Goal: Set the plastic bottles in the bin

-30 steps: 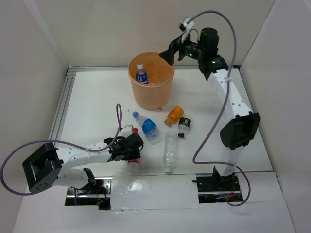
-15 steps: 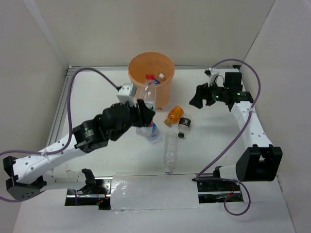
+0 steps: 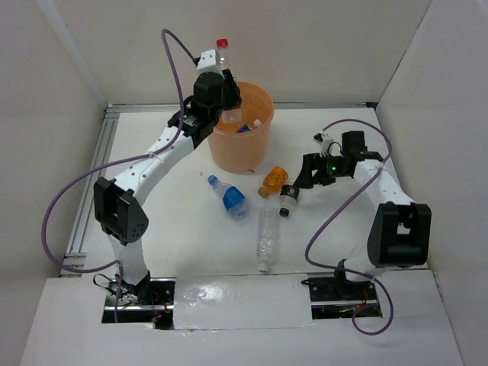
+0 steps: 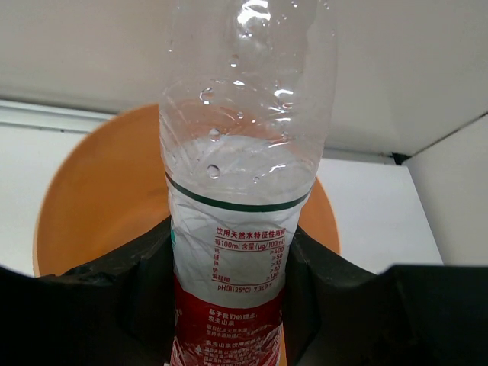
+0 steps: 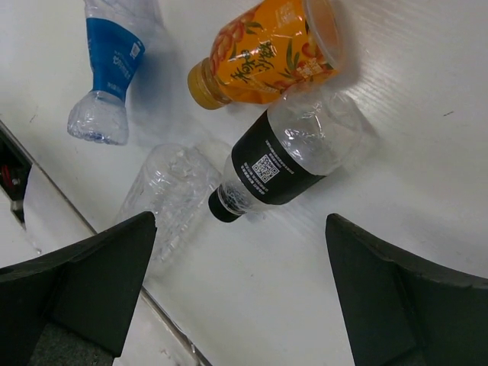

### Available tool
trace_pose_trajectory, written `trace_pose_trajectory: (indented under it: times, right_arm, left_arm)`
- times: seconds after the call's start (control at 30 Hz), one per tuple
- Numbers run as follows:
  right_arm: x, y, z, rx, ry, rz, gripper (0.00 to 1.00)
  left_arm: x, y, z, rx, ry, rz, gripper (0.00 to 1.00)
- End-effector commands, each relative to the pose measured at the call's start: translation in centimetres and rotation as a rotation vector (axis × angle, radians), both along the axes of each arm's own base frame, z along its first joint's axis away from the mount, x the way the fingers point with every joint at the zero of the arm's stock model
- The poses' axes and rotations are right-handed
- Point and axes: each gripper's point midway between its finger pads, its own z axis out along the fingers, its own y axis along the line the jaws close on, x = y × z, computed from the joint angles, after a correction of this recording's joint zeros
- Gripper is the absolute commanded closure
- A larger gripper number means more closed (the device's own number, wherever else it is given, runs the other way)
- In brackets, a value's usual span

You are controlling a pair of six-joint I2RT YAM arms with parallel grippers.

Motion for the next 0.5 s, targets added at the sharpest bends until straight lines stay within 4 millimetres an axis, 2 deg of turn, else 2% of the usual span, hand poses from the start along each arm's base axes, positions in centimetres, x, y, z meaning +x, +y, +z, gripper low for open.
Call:
trace_pose_trajectory:
  times: [0.0, 0.07, 0.13, 0.17, 0.2, 0.3, 0.4, 0.43, 0.47]
  right_arm:
    - [-0.2, 0.4, -1.8, 0.035, 0.041, 0.019, 0.01]
    - [0.0, 0.5, -2.1, 0.046, 0.044, 0.025, 0.01]
    - [0.0, 0.8, -3.2, 0.071, 0.094, 0.007, 0.01]
    - [0.4, 1.0, -3.1, 0.089, 0.088, 0.017, 0.01]
    - [0.2, 1.2, -3.9, 0.108, 0.139, 0.003, 0.01]
    - [0.9, 2.4, -4.3, 0.118, 0.172, 0.016, 0.01]
    - [1.1, 2.7, -5.7, 0.073, 0.198, -0.004, 0.01]
    - [1.4, 2.8, -5.8, 0.055, 0.19, -0.009, 0.01]
    - [1.3, 3.4, -6.7, 0.046, 0.221, -0.019, 0.01]
  left_arm:
    - [1.5, 0.1, 6.3, -0.114, -0.154, -0.019, 0.9]
    - [2.8, -0.7, 4.9, -0.105, -0.138, -0.019, 0.81]
    - [4.0, -0.4, 3.1, -0.053, -0.1, -0.003, 0.65]
    - [4.7, -1.0, 2.0, -0.042, -0.078, -0.012, 0.43]
    - [4.8, -1.3, 1.2, -0.032, -0.057, -0.021, 0.32]
    - [4.8, -1.5, -0.5, -0.01, -0.014, -0.032, 0.0]
    - [4.1, -1.2, 1.3, -0.009, -0.054, -0.046, 0.0]
    - [3.4, -1.7, 2.2, -0.007, -0.071, -0.061, 0.0]
    - [2.1, -1.2, 3.8, 0.004, -0.097, -0.061, 0.0]
